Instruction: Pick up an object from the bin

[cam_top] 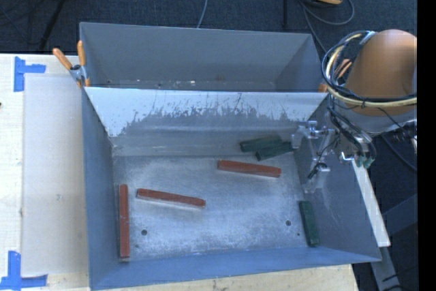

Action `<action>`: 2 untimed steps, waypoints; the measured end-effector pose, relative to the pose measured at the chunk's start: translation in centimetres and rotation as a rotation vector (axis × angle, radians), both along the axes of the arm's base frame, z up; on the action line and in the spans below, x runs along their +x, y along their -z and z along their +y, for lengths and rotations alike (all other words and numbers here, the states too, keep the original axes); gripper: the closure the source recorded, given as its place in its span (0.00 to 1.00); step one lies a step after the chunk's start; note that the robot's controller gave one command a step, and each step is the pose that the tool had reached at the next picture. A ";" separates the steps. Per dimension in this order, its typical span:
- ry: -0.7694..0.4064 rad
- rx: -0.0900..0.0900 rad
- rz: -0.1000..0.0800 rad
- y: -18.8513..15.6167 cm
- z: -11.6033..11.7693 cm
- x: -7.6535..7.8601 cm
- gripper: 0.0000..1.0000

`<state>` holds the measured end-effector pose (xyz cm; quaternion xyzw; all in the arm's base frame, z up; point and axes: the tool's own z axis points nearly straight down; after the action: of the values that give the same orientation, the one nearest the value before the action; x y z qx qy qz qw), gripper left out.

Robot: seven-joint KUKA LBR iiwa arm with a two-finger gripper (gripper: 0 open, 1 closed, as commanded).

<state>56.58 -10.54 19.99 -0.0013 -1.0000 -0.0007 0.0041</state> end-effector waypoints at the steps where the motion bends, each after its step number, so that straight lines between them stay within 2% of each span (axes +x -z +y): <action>1: -0.246 0.001 -0.007 13.3 3.3 3.5 0.00; 2: -0.602 0.002 -0.008 10.0 3.4 1.9 0.00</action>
Offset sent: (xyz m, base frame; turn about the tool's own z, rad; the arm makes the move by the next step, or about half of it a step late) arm 0.0346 0.0319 -0.1299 -0.2475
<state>58.46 -7.19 10.03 0.2954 -0.9554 -0.0002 0.0001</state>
